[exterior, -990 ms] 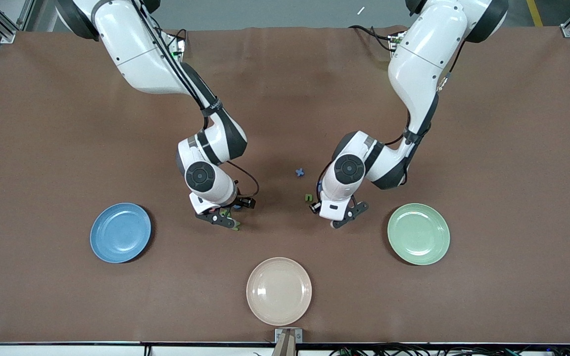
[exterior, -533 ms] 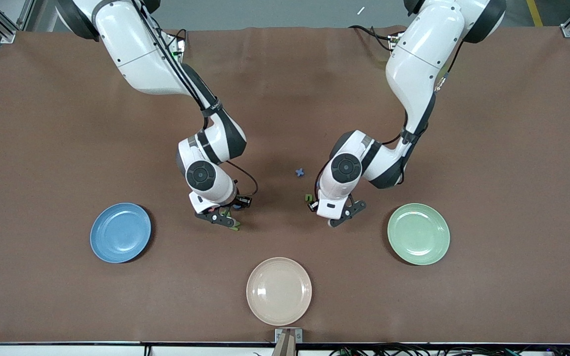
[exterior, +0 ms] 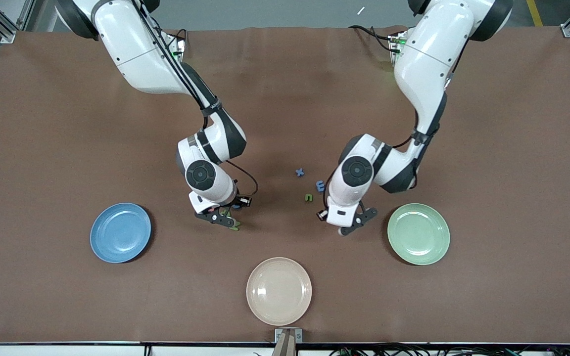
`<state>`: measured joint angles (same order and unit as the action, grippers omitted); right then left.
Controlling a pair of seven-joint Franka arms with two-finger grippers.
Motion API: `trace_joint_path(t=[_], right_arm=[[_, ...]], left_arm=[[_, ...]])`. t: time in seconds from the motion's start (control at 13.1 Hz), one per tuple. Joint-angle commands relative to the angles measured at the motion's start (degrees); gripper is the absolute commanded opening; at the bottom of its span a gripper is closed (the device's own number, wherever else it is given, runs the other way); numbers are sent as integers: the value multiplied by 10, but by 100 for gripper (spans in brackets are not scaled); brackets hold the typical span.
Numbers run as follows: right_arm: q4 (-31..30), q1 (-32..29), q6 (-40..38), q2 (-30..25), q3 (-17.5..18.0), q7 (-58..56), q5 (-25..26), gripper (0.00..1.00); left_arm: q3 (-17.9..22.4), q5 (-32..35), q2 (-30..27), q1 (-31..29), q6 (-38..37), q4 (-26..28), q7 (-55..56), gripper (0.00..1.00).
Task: Sort uppercase to blue plate, lowercase to green plate
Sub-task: 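Grasp the blue C with the right gripper while the left gripper grasps b, then release the C onto the blue plate while the left gripper drops b on green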
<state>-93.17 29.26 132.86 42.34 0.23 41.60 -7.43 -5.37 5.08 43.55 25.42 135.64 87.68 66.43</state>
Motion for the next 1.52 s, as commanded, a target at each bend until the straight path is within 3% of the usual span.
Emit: trace_joint_path(t=[0.0,0.3,0.61,0.69,0.76,0.84,0.91,0.99,1.22,1.45], right_arm=[[36,-64,-78,-10,7,-47,7,5],[40,-165,-125,-32,0,-242,18,5],[40,-269,-147,-41,-22,-447,72,7],[40,-288,-146,-39,-22,-482,75,7],[39,-301,-143,-38,-22,-501,79,7],[38,-307,-135,-36,-22,-504,82,7],[35,-307,-121,-33,-22,-504,83,10],[34,-307,-111,-27,-22,-504,83,18],[34,-306,-97,-17,-22,-504,84,75],[40,-294,-97,-22,-20,-497,80,80]], left_arm=[[-2,28,-47,-50,-31,14,-23,1],[-3,29,-72,-143,-89,18,-152,1],[-4,28,-43,-198,-90,30,-195,6],[-3,27,-35,-201,-90,30,-195,17],[-3,27,-30,-207,-90,30,-195,39],[-3,27,-30,-208,-92,30,-188,84],[-4,27,-34,-208,-93,29,-186,100],[-7,28,-37,-210,-95,29,-187,100],[-26,27,-70,-187,-142,29,-170,100],[-76,21,-72,-176,-152,30,-102,88]])
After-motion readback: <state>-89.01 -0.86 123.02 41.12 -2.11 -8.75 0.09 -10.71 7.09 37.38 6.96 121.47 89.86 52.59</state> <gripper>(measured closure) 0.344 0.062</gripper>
